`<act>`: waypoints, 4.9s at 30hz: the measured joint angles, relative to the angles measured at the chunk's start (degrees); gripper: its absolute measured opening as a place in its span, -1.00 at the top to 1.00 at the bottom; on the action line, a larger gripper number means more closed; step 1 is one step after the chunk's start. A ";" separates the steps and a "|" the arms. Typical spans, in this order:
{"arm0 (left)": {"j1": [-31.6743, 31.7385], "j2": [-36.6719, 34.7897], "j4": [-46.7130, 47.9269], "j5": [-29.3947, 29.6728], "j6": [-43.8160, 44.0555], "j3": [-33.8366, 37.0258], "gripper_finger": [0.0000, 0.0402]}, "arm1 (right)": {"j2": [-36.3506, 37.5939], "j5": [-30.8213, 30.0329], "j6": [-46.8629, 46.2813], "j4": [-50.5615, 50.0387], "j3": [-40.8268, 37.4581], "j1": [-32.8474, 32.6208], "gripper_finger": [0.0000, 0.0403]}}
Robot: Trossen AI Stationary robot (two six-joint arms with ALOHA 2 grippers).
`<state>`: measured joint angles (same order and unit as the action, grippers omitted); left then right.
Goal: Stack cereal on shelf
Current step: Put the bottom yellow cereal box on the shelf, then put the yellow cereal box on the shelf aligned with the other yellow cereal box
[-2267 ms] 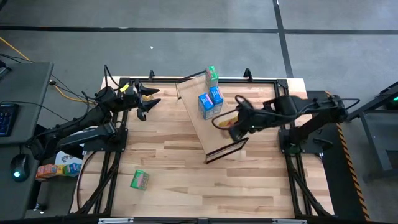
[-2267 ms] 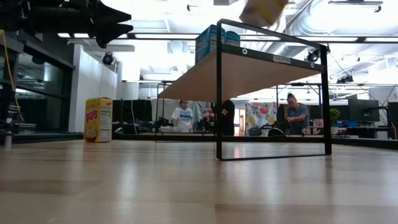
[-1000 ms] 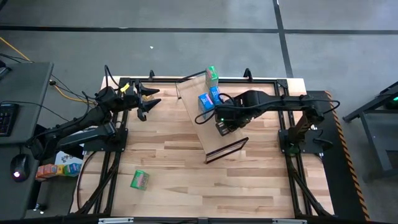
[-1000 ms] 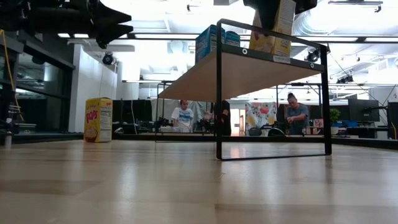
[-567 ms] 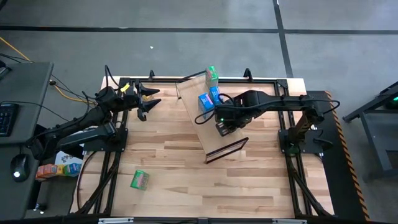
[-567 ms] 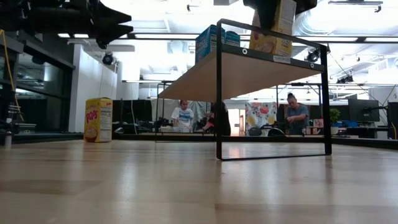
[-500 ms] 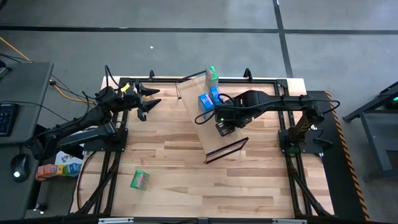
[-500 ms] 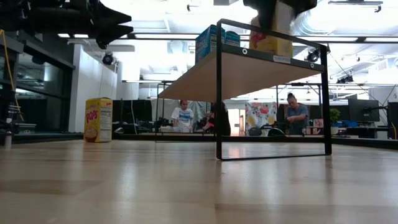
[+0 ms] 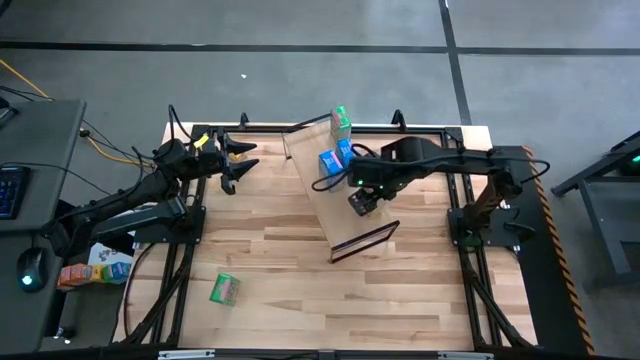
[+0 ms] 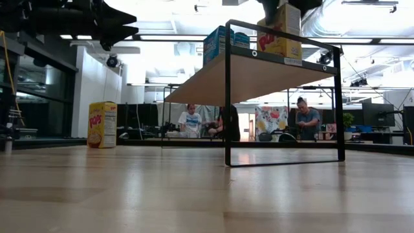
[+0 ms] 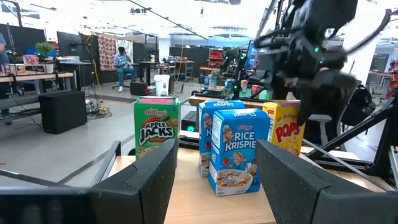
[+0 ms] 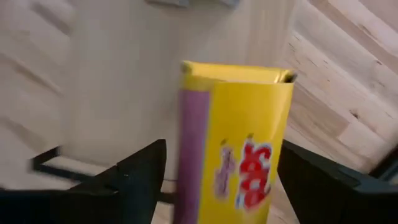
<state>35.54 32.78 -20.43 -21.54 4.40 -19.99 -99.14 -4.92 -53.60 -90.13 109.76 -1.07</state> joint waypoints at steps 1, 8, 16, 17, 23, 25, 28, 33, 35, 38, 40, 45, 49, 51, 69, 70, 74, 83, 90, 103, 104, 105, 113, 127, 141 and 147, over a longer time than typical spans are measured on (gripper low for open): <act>0.01 0.01 0.00 0.00 0.00 0.00 -0.04 | 0.23 0.01 0.35 0.15 0.90 -0.03 -0.42; 0.01 -0.03 -0.01 0.00 -0.04 0.00 -0.04 | 2.20 -0.59 5.56 0.07 8.09 -0.03 -0.42; 0.02 -0.03 2.87 -3.13 -1.48 -0.04 -0.04 | 5.73 -18.97 13.41 0.18 16.19 -5.11 -0.42; 0.01 -0.03 3.26 -3.95 -1.95 -0.04 -0.04 | 6.53 -21.56 13.50 0.17 16.13 -6.11 -0.42; 0.01 -0.03 3.30 -4.51 -0.29 -0.04 -0.04 | 14.29 -29.38 9.48 0.22 7.39 -10.31 -0.42; 0.01 -0.03 3.30 -4.50 0.00 -0.04 -0.04 | 18.24 -31.20 7.41 0.18 0.88 -10.70 -0.42; 0.00 -0.03 3.08 -2.71 -0.02 -0.04 -0.04 | 25.28 -32.45 2.67 0.12 -9.91 -9.86 -0.42; 0.06 0.31 2.47 8.08 -1.63 -0.06 -0.04 | 36.25 -33.59 -3.14 3.91 -24.68 -9.43 -0.42; 0.49 1.67 3.65 12.42 -4.03 -1.10 -0.04 | 39.97 -34.44 -2.48 7.03 -29.55 -9.43 -0.42; 2.73 4.71 9.37 14.48 -6.39 -6.48 -0.04 | 45.07 -37.38 0.22 12.70 -36.37 -9.41 -0.42; 4.65 7.27 14.26 13.14 -6.71 -11.03 -0.04 | 48.20 -39.45 3.70 17.35 -40.87 -9.41 -0.42; 8.64 13.49 18.66 5.13 -9.25 -17.88 -0.04 | 55.63 -41.35 12.75 30.36 -50.89 -9.42 -0.42; 11.47 16.15 16.97 0.25 -9.20 -18.13 -0.04 | 61.18 -41.41 17.37 36.61 -57.22 -9.43 -0.42; 12.85 17.50 16.11 -1.65 -9.52 -18.12 -0.04 | 63.99 -41.65 19.46 39.86 -60.15 -9.42 -0.42; 23.25 36.48 51.20 12.25 -10.10 -39.36 -0.04 | 70.20 -37.01 37.60 75.11 -79.42 -9.43 -0.42; 23.04 37.38 55.21 13.12 -11.48 -41.16 -0.04 | 69.99 -36.90 37.46 76.16 -80.23 -9.42 -0.42; 22.01 39.80 67.08 15.52 -23.83 -45.47 -0.04 | 69.47 -36.84 36.98 78.39 -82.94 -9.43 -0.42; 17.37 39.94 75.48 24.64 -53.46 -45.62 -0.04 | 69.49 -35.55 34.33 79.24 -84.46 -9.45 -0.42; 13.23 39.86 82.15 28.46 -59.97 -45.62 -0.04 | 69.49 -34.48 34.13 78.85 -84.46 -9.47 -0.42; 12.27 45.03 84.63 31.32 -60.65 -45.57 -0.04 | 69.49 -34.54 32.87 78.85 -84.45 -9.45 -0.42; 12.27 45.47 84.70 31.33 -60.75 -45.56 -0.04 | 69.49 -34.52 32.86 78.84 -84.44 -9.46 -0.42; 12.27 45.89 84.88 31.37 -61.16 -45.55 -0.04 | 69.49 -34.53 32.86 78.85 -84.43 -9.48 -0.42; 12.05 48.12 83.46 35.63 -64.53 -45.55 -0.04 | 69.45 -34.52 32.63 78.82 -84.43 -9.45 -0.42; 9.54 47.90 83.80 37.28 -64.68 -45.55 -0.04 | 67.43 -34.51 32.59 78.81 -84.42 -9.45 -0.42; 5.77 47.90 86.73 45.46 -53.38 -45.55 -0.05 | 65.97 -34.72 31.56 78.82 -84.39 -9.45 -0.42; 3.74 47.90 86.82 44.09 -50.04 -45.55 -0.18 | 65.97 -34.72 31.53 78.82 -84.39 -9.45 -0.42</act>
<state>39.29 80.68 66.40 22.55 -45.63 -65.54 -33.17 -39.64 -22.06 -11.31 25.36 -10.52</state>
